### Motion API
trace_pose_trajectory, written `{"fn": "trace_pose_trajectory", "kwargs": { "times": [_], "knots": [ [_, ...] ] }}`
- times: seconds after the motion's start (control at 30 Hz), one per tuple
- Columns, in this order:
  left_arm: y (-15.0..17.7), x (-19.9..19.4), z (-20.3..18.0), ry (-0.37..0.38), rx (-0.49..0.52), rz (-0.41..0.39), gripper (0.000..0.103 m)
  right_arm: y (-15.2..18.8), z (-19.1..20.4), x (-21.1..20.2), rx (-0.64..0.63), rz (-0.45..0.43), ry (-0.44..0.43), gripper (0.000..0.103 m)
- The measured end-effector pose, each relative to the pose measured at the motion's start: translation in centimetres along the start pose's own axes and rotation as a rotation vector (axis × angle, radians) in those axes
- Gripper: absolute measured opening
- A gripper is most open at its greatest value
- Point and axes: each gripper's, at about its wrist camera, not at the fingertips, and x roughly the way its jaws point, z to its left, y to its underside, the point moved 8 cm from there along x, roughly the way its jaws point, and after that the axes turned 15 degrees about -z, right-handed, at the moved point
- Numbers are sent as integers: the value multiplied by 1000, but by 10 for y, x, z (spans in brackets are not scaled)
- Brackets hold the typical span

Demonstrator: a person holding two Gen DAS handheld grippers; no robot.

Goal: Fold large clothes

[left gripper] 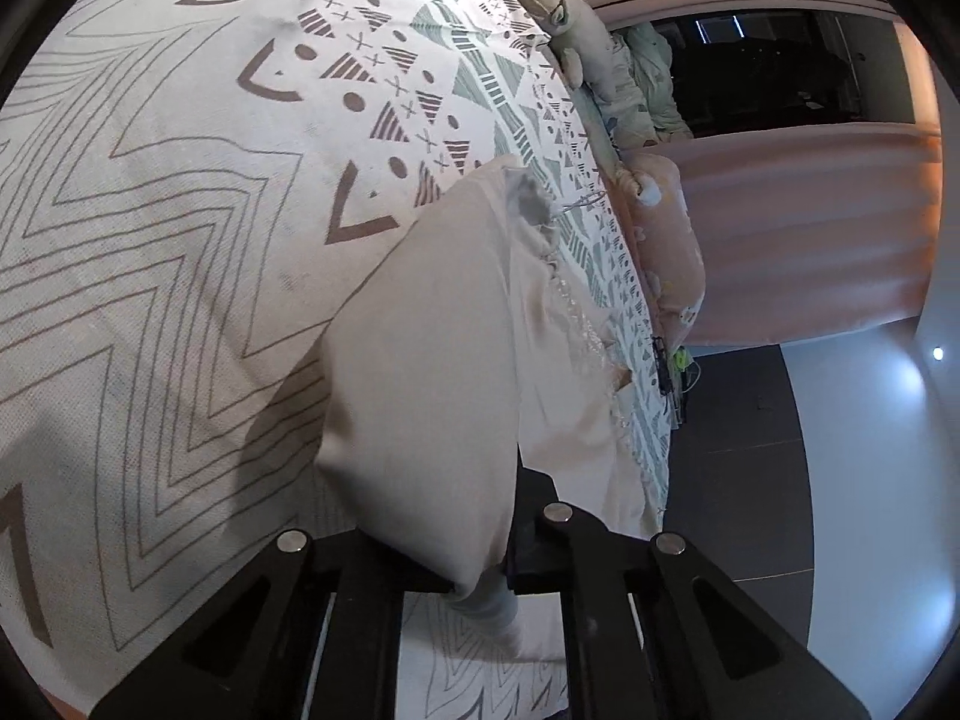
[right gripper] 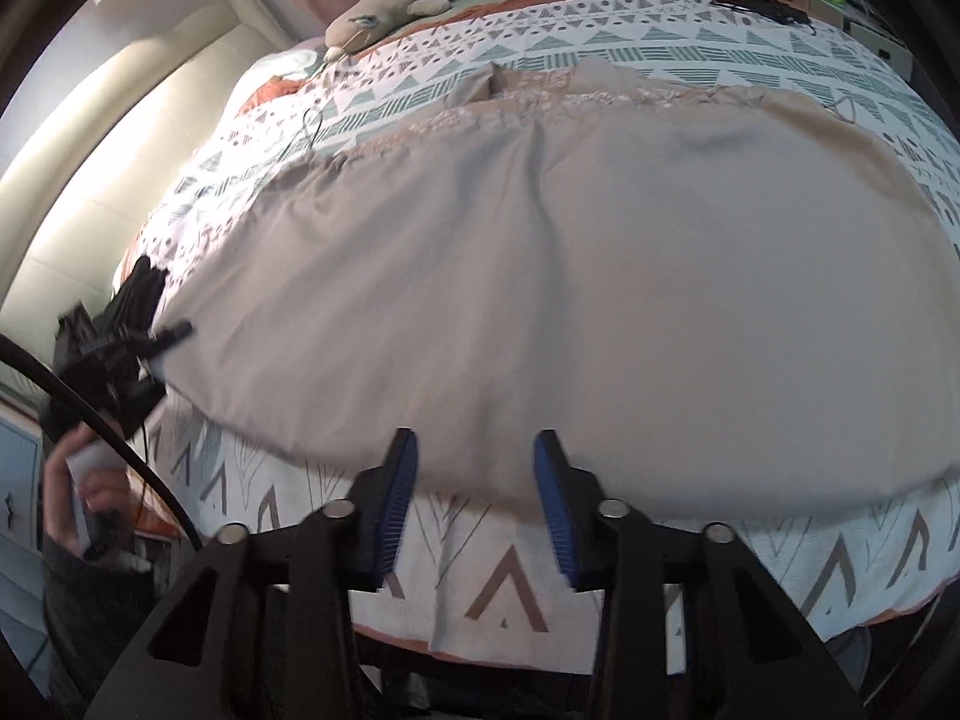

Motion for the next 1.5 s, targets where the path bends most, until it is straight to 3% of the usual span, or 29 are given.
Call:
{"fn": "trace_pose_trajectory", "kwargs": {
  "times": [0.23,0.47,0.9,1.3,1.5],
  "knots": [
    [-5,-1,-44,116,-12,9,10,8,-1,35,-3,42,43,32],
    [-6,6,-88,249,-38,40,10,-1,0,63,9,25,71,29],
    [-7,26,-156,470,-98,103,10,-37,-22,103,191,23,19,29],
    [10,44,-214,531,-20,162,10,-11,-35,53,229,4,-66,29],
    [32,54,-243,522,31,207,10,14,-35,64,250,44,-129,29]
  ]
}}
